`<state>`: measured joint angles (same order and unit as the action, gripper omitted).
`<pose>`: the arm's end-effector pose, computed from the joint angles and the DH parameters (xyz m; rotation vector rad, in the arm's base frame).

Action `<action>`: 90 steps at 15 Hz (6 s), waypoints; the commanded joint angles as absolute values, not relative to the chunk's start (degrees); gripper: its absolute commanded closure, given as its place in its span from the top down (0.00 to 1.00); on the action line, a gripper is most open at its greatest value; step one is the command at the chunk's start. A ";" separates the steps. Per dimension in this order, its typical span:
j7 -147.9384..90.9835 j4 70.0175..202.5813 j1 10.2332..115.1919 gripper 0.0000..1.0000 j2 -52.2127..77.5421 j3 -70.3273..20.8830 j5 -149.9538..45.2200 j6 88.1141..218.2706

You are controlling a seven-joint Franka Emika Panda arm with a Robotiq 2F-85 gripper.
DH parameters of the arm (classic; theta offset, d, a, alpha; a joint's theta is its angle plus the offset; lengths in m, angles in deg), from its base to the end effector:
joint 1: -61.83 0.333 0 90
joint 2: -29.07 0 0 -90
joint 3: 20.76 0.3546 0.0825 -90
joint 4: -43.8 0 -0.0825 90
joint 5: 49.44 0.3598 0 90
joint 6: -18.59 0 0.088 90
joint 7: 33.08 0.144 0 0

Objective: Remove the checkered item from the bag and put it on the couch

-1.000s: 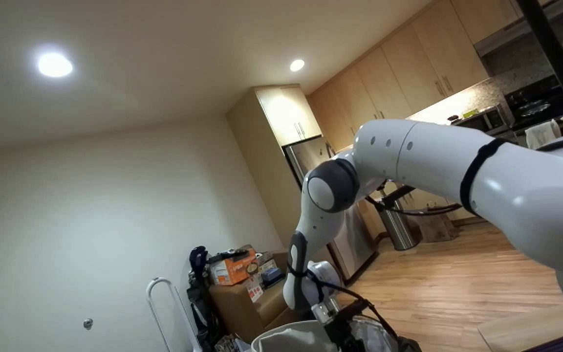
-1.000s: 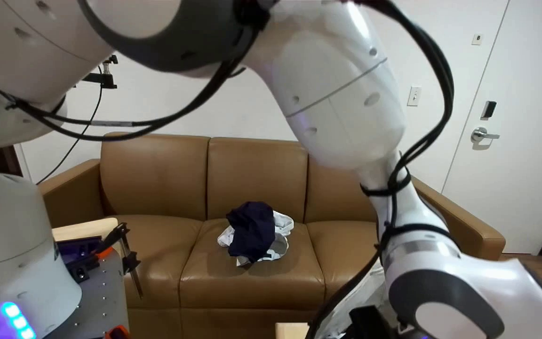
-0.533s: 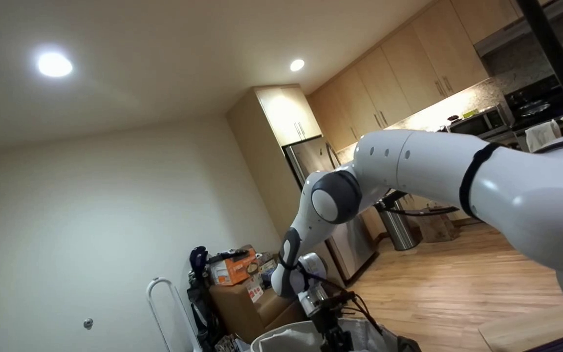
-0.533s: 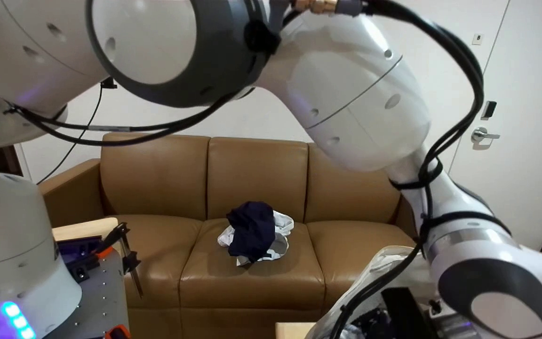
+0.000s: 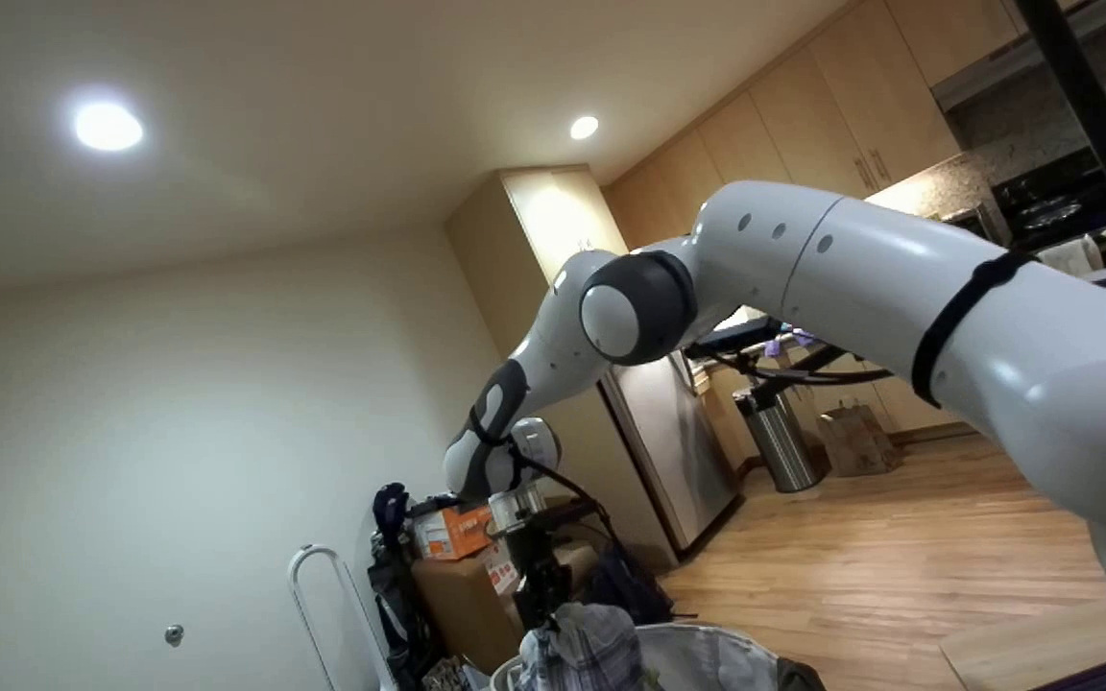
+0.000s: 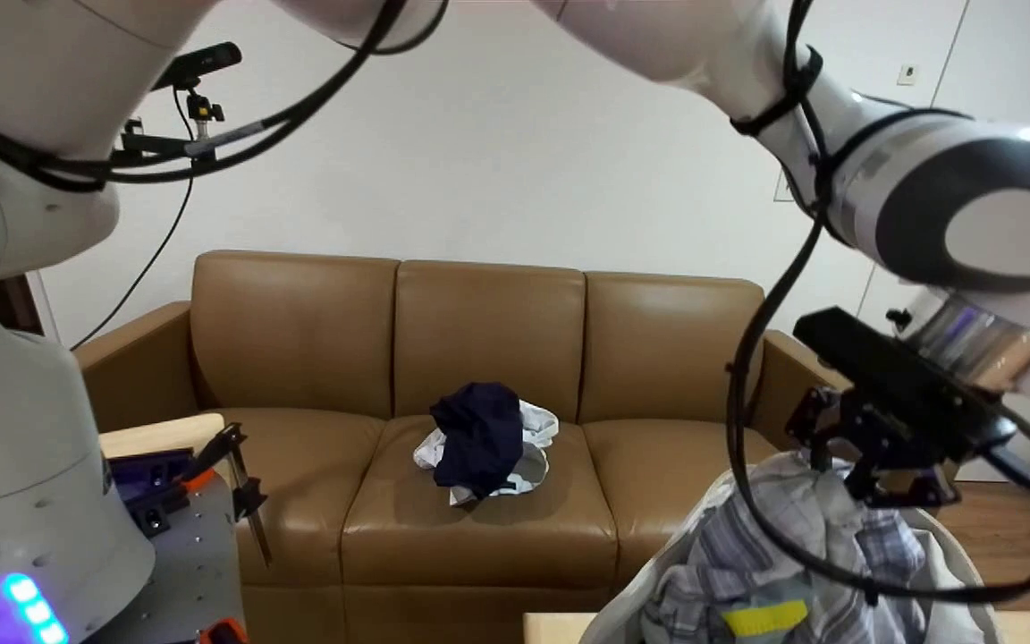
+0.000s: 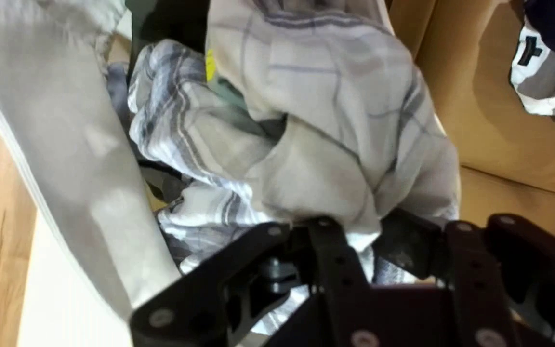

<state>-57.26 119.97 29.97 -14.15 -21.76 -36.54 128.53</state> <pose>0.6201 -0.3693 0.2758 -2.8720 0.3496 0.0759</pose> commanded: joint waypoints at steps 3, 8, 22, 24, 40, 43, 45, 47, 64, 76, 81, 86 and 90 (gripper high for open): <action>-54.65 128.79 34.74 0.06 1.21 -20.66 -36.11 133.24; -51.83 131.17 41.85 0.06 11.46 -21.94 -35.36 131.55; -51.77 117.86 60.94 0.06 3.73 -16.31 -38.75 117.97; -52.40 112.94 62.95 0.06 -1.43 -14.93 -39.46 115.24; -69.29 73.93 72.98 0.07 -41.85 -11.01 -46.04 88.88; -72.69 72.04 75.32 0.07 -43.81 -10.40 -47.59 88.72; -75.06 70.45 77.26 0.07 -45.03 -10.49 -48.25 88.57; -76.22 68.98 79.04 0.07 -46.06 -10.95 -49.10 88.77; -74.95 65.24 87.24 0.06 -51.88 -12.57 -50.39 86.77; -73.69 64.31 85.47 0.07 -54.05 -13.42 -50.71 84.82; -78.31 61.43 89.39 0.06 -53.66 -17.74 -58.48 91.14; -76.84 66.44 94.52 0.06 -50.27 -19.80 -60.89 106.81; -74.09 66.48 96.82 0.06 -52.08 -19.16 -59.16 123.38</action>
